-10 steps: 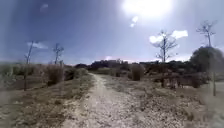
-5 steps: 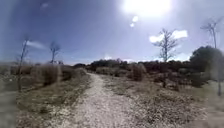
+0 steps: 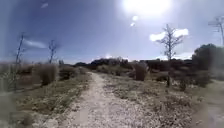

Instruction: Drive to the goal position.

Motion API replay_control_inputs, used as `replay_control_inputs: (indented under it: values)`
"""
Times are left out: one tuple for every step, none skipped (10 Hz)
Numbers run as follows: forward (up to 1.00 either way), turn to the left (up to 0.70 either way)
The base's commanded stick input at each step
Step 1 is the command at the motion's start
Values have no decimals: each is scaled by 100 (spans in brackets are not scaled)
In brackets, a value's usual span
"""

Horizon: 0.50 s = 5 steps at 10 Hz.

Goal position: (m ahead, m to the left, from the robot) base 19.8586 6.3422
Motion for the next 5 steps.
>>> replay_control_inputs:
  values:
    - [70,0]
    - [70,0]
    - [70,0]
    - [70,0]
    - [70,0]
